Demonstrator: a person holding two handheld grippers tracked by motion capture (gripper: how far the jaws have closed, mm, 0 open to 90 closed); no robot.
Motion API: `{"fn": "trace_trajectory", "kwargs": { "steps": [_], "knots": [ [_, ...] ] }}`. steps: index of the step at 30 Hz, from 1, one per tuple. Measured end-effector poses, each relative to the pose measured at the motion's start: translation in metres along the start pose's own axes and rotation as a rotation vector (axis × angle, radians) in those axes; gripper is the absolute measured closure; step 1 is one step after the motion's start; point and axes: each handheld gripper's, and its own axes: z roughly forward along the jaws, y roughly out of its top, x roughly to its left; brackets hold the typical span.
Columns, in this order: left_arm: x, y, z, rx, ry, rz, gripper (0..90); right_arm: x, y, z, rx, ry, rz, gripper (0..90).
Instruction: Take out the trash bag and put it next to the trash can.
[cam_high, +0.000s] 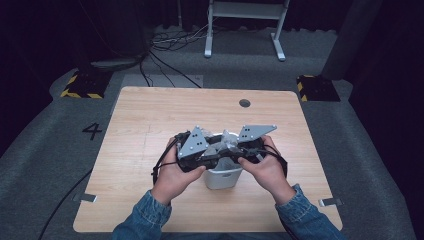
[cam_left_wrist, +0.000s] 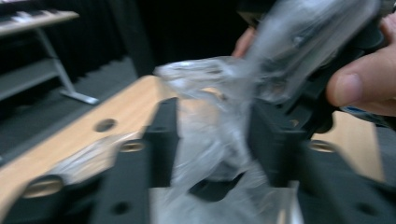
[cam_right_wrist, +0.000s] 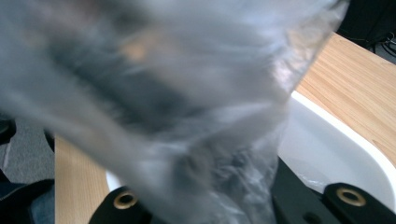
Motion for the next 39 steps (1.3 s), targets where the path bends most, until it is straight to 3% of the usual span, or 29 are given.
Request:
{"fn": "trace_trajectory", "kwargs": {
  "steps": [1, 3, 8, 11, 18, 24, 30, 34, 39],
  "knots": [
    [0.002, 0.0, -0.008, -0.016, 0.03, -0.006, 38.9, 0.0, 0.001, -0.001, -0.01, -0.009, 0.005, 89.3],
    [0.002, 0.0, -0.017, -0.022, 0.064, -0.005, 34.1, 0.001, 0.003, -0.003, -0.016, -0.014, 0.005, 89.3],
    [0.003, -0.007, -0.036, -0.042, 0.108, -0.017, 32.6, 0.003, 0.007, -0.006, -0.027, -0.025, -0.002, 89.3],
    [0.003, -0.018, -0.048, -0.02, 0.144, -0.019, 33.2, 0.002, 0.01, -0.009, -0.044, -0.034, 0.005, 89.3],
    [0.001, -0.035, -0.043, 0.043, 0.148, -0.03, 34.2, 0.001, 0.014, -0.013, -0.066, -0.044, 0.011, 89.3],
    [-0.001, -0.046, -0.036, 0.117, 0.16, -0.009, 35.5, 0.001, 0.021, -0.021, -0.095, -0.051, 0.004, 89.2],
    [0.002, -0.053, -0.033, 0.076, 0.143, -0.052, 35.4, 0.003, 0.03, -0.035, -0.139, -0.067, -0.007, 89.2],
    [0.003, -0.053, -0.032, 0.073, 0.141, -0.054, 35.4, 0.004, 0.036, -0.047, -0.178, -0.08, -0.014, 89.2],
    [0.006, -0.054, -0.034, 0.065, 0.151, -0.07, 35.3, 0.005, 0.047, -0.057, -0.176, -0.093, -0.041, 89.2]
  ]
}}
